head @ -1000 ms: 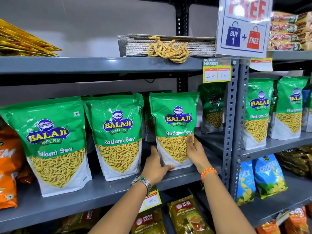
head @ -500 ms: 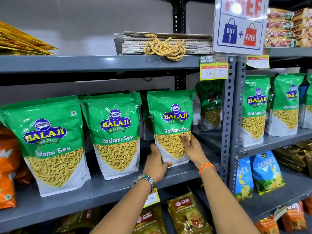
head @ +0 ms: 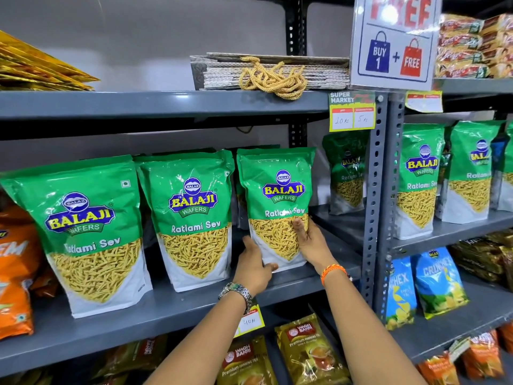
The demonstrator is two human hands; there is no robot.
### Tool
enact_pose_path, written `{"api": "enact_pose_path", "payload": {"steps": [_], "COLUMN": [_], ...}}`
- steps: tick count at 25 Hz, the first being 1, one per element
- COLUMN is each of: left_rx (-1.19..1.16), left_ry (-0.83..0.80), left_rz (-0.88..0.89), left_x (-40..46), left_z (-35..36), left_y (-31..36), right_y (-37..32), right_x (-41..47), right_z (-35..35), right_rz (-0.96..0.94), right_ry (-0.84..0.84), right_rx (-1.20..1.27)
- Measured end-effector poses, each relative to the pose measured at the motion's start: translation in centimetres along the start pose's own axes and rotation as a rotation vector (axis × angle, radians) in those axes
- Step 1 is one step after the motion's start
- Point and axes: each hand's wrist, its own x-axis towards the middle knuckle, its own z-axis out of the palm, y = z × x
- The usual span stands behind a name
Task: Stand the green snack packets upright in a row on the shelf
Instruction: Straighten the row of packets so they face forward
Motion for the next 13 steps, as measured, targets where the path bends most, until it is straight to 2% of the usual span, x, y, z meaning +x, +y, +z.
{"api": "enact_pose_path", "payload": {"steps": [3, 6, 7, 8, 9, 10, 13], "left_rx": [-0.094, -0.201, -0.200, -0.196, -0.200, -0.204, -0.153], "left_ry": [0.105, 0.521, 0.666, 0.775, 0.823, 0.801, 0.538], "left_rz": [0.097, 0.200, 0.192, 0.154, 0.094, 0.028, -0.117], "left_x": [-2.4, -6.1, -7.0, -7.6, -7.9, -8.0, -7.5], "left_z": [-1.6, -4.8, -6.1, -7.4, -8.5, -9.5, -11.0], "left_y": [0.2, -1.8, -3.1, -4.4, -5.6, -6.5, -8.2], "right_y": [-1.0, -2.5, -3.3, -4.4, -5.4, -6.4, -7.9], "right_x": [-1.5, -4.5, -5.8, -7.0, -7.9, -8.5, -8.5], "right_z": [0.3, 1.5, 2.4, 3.7, 5.0, 6.4, 10.2], "right_rz": [0.003, -0.107, -0.190, -0.285, -0.354, -0.372, -0.219], "right_ry": [0.094, 0.479, 0.603, 0.657, 0.623, 0.509, 0.018], "right_rx": [0.004, 0.015, 0.059, 0.110, 0.155, 0.193, 0.139]}}
